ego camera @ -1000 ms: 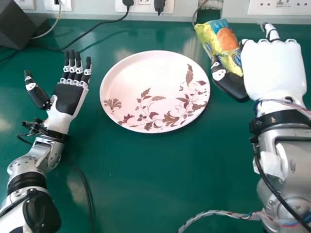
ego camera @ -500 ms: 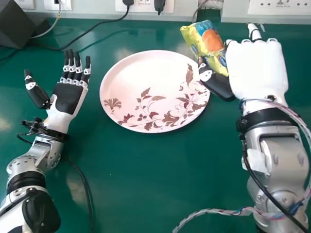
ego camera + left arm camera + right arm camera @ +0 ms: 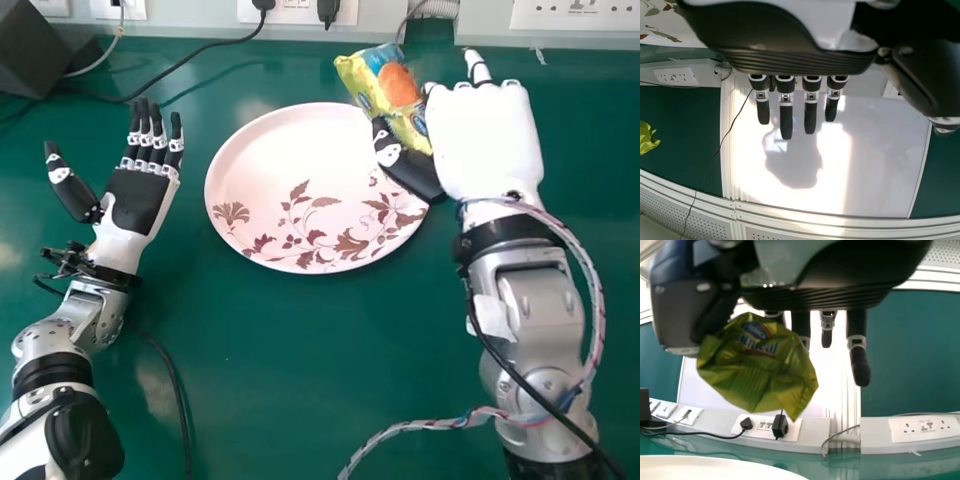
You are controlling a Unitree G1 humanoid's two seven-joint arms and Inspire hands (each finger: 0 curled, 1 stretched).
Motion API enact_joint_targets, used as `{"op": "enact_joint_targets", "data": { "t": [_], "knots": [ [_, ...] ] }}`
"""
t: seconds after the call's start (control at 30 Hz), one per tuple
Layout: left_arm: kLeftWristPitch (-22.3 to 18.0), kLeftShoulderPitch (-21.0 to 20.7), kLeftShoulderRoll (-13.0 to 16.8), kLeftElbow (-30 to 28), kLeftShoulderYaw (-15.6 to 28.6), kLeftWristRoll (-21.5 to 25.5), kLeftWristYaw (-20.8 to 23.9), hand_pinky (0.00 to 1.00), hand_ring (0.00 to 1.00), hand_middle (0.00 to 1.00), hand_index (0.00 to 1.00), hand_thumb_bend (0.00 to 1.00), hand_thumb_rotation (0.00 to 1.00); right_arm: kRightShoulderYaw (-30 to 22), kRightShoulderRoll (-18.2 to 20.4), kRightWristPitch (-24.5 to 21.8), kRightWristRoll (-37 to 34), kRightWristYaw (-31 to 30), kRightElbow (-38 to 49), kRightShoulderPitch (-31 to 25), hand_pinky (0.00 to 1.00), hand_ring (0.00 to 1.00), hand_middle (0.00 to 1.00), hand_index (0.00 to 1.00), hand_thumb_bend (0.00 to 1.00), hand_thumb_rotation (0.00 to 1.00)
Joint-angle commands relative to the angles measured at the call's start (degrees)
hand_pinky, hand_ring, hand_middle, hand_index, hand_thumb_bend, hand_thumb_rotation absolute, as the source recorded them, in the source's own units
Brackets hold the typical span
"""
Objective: Pick up biscuit and place it in the plate
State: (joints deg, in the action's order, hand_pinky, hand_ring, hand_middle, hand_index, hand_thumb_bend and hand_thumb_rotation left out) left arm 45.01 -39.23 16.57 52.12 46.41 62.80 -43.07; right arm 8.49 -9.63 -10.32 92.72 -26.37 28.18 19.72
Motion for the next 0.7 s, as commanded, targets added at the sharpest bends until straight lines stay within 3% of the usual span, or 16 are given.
{"op": "enact_joint_targets", "data": {
  "t": [0.0, 0.17, 0.4, 0.67],
  "knots": [
    [0.4, 0.8, 0.8, -0.1, -0.4, -0.5, -1.0, 0.91, 0.86, 0.91, 0.97, 0.97, 0.65, 0.7, 0.1, -0.4, -0.9, 0.4, -0.5, 1.3, 0.2, 0.21, 0.26, 0.43, 0.36, 0.03],
    [0.8, 0.8, 0.6, -0.6, -0.1, -0.4, -0.7, 0.88, 0.84, 0.87, 0.96, 0.98, 0.65, 1.5, -0.8, -0.3, -2.4, 2.6, -2.9, 1.9, 0.2, 0.2, 0.26, 0.42, 0.36, 0.1],
    [0.4, 0.6, 0.5, -0.4, -0.2, -0.7, -1.6, 0.94, 0.84, 0.88, 0.97, 0.96, 0.66, 2.5, -2.2, -0.3, -5.3, 4.5, -6.2, 2.6, 0.2, 0.21, 0.26, 0.44, 0.37, 0.05],
    [0.3, 0.1, 0.8, 0.4, -0.3, -1.3, -2.1, 0.9, 0.83, 0.88, 0.93, 0.95, 0.63, 3.7, -3.2, 0.1, -9.0, 9.7, -11.3, 3.5, 0.2, 0.21, 0.26, 0.44, 0.4, 0.05]
  ]
}}
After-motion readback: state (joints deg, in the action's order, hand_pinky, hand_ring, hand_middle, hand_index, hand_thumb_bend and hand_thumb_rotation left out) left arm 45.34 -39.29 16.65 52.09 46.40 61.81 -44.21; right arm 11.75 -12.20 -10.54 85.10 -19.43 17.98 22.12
